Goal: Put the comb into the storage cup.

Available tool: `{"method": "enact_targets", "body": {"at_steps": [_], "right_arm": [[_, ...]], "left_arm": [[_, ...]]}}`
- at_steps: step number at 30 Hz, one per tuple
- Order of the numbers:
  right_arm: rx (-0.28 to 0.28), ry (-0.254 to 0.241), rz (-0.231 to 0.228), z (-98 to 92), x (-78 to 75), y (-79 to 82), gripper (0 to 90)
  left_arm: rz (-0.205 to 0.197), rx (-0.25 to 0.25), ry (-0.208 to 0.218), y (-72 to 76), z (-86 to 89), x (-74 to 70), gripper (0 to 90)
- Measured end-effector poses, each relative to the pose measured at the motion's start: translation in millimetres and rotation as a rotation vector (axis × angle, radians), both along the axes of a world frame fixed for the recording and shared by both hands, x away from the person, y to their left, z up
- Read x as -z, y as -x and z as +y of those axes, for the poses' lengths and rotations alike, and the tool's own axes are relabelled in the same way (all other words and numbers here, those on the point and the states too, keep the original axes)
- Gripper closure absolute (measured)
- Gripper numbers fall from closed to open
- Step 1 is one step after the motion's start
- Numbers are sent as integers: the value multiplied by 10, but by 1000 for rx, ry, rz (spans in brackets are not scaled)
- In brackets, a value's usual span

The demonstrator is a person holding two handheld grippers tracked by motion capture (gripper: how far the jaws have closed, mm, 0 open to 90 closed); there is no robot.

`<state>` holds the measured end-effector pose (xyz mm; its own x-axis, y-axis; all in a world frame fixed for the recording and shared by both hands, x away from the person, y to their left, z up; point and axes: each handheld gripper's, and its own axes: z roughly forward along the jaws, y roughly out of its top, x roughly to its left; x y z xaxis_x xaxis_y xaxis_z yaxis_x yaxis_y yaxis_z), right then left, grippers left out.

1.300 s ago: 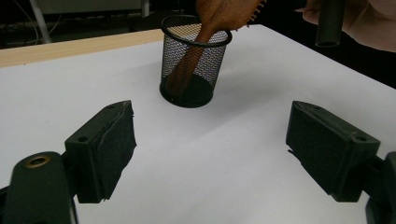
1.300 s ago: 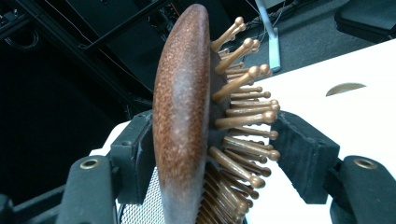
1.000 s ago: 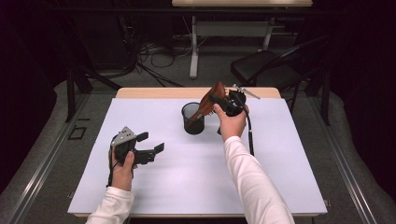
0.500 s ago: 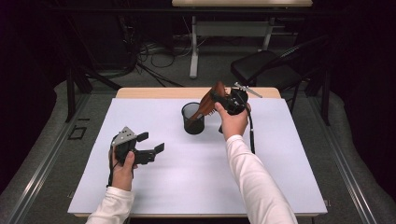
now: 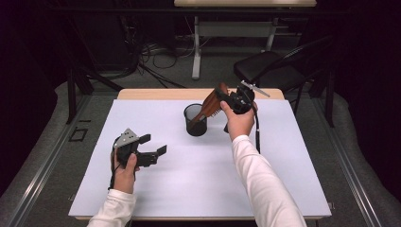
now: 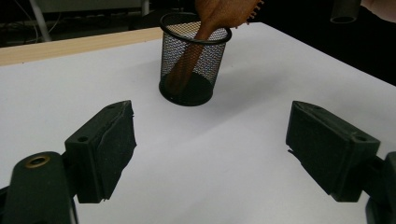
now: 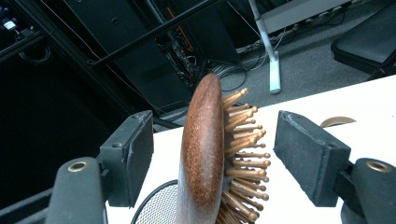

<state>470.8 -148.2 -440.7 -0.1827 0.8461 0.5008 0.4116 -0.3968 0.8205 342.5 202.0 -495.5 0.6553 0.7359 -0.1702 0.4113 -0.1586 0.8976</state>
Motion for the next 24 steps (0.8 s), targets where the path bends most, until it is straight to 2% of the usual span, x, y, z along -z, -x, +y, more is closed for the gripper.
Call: {"method": "enact_targets", "body": {"at_steps": [11,19,22,24], "right_arm": [[-15,8,-36,-54,-135,49,292],[-21,18,-88,-101,-227,95,331],[-55,-27,-58,-135,-232,93,367],[-58,-24,-51,-148,-239,98,371]], "left_arm": [[0,0,-1,1,6,-2,158],[-2,4,-5,5,-13,3,158],[-3,3,-4,6,-13,3,158],[-1,2,-3,6,-13,3,158]]}}
